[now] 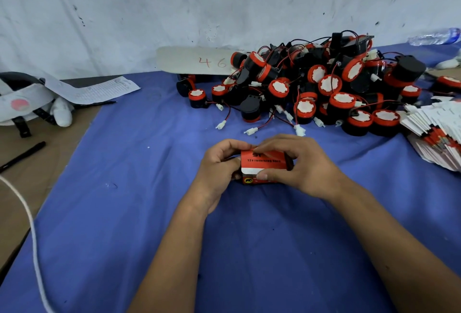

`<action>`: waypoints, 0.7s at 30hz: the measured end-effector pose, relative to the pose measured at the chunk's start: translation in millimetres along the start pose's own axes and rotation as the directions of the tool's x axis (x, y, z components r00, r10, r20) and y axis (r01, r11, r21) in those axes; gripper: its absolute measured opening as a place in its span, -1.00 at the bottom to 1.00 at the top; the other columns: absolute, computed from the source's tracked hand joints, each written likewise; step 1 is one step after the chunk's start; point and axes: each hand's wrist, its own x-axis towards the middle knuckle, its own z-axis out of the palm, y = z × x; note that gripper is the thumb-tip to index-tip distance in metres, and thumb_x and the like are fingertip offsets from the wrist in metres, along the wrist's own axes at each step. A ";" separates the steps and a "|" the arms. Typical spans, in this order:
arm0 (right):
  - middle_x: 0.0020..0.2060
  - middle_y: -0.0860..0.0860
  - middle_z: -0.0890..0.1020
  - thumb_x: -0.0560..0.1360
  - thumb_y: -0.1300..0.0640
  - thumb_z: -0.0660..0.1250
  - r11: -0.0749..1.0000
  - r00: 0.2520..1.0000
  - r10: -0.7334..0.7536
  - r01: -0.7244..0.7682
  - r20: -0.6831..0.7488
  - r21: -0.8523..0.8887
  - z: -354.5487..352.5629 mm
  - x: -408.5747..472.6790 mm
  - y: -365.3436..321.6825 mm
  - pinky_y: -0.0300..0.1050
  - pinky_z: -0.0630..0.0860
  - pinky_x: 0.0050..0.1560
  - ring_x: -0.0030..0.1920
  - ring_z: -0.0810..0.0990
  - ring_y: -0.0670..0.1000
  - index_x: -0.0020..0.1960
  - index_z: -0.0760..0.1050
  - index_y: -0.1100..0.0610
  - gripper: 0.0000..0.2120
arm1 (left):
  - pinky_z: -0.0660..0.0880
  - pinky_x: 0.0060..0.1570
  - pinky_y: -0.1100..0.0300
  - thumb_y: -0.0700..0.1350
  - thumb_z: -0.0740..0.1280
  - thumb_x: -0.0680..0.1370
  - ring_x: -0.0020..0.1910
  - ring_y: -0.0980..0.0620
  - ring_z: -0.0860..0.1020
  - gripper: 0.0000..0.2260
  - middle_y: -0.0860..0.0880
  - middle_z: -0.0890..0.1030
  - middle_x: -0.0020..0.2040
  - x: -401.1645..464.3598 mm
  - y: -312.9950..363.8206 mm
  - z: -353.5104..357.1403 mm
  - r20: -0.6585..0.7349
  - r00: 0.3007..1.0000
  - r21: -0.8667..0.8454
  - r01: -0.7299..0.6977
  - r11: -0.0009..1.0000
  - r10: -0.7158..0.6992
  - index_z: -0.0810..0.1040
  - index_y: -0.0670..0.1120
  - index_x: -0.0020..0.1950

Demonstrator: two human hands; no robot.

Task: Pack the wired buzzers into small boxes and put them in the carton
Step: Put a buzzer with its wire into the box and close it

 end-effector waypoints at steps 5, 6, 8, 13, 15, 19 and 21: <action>0.08 -0.12 0.66 0.41 -0.18 0.53 0.992 0.999 -0.048 0.046 -0.016 -0.121 2.3 2.1 2.0 -0.12 0.59 0.08 0.08 0.63 -0.12 0.20 0.66 0.03 -0.55 | 0.52 -0.21 0.18 -0.45 0.21 0.58 -0.06 -0.06 0.63 -0.64 -0.07 0.73 0.10 -2.1 3.1 0.9 0.022 1.000 -0.006 -0.003 1.000 0.003 0.67 -0.06 0.05; 0.07 -0.13 0.66 0.44 -0.18 0.51 0.987 0.999 -0.049 0.045 -0.022 -0.153 3.0 2.3 1.3 -0.13 0.58 0.08 0.06 0.62 -0.14 0.21 0.65 0.03 -0.57 | 0.52 -0.20 0.16 -0.46 0.22 0.57 -0.06 -0.07 0.63 -0.64 -0.07 0.73 0.10 -1.9 3.2 1.0 0.024 1.000 -0.009 -0.005 1.000 0.005 0.67 -0.06 0.05; 0.06 -0.14 0.67 0.47 -0.14 0.50 0.983 0.998 -0.039 0.031 -0.042 -0.181 4.1 3.0 0.7 -0.14 0.57 0.08 0.04 0.62 -0.16 0.22 0.64 0.03 -0.61 | 0.50 -0.18 0.13 -0.45 0.23 0.57 -0.06 -0.09 0.62 -0.64 -0.07 0.73 0.09 -2.0 3.3 0.8 0.025 1.000 -0.015 -0.014 1.000 0.015 0.68 -0.05 0.05; -0.04 -0.16 0.68 0.50 -0.02 0.52 0.992 0.994 -0.009 -0.005 -0.112 -0.124 6.9 3.2 0.5 -0.06 0.58 -0.01 -0.01 0.63 -0.12 0.13 0.69 0.02 -0.76 | 0.51 -0.23 0.21 -0.36 0.33 0.56 -0.07 -0.04 0.61 -0.73 -0.04 0.73 0.08 -4.0 5.4 1.5 0.045 0.998 0.002 -0.035 0.999 0.035 0.68 -0.02 0.06; -0.02 -0.14 0.68 0.45 0.03 0.57 0.998 0.992 0.047 -0.052 -0.113 -0.042 7.0 3.4 2.0 0.01 0.60 0.04 0.01 0.65 -0.10 0.10 0.70 0.02 -0.76 | 0.51 -0.25 0.23 -0.40 0.29 0.59 -0.08 -0.03 0.62 -0.70 -0.07 0.73 0.09 -3.7 5.1 1.5 0.047 0.998 0.010 -0.030 0.999 0.030 0.67 -0.04 0.06; 0.06 -0.11 0.67 0.41 0.10 0.61 0.983 0.990 0.133 -0.127 -0.039 0.135 4.6 3.9 5.2 0.09 0.61 0.15 0.11 0.66 -0.06 0.10 0.70 0.02 -0.72 | 0.50 -0.23 0.20 -0.40 0.27 0.60 -0.08 -0.05 0.61 -0.70 -0.11 0.72 0.10 -3.9 4.5 2.5 0.040 0.999 0.015 -0.025 1.000 0.025 0.67 -0.03 0.02; 0.08 -0.08 0.66 0.43 0.14 0.60 0.976 0.991 0.132 -0.130 0.001 0.173 2.2 4.0 6.3 0.10 0.60 0.17 0.13 0.65 -0.04 0.11 0.69 0.02 -0.72 | 0.50 -0.21 0.18 -0.40 0.27 0.60 -0.08 -0.05 0.61 -0.69 -0.13 0.71 0.10 -3.9 4.3 2.6 0.039 0.999 0.011 -0.021 1.000 0.020 0.67 -0.02 0.00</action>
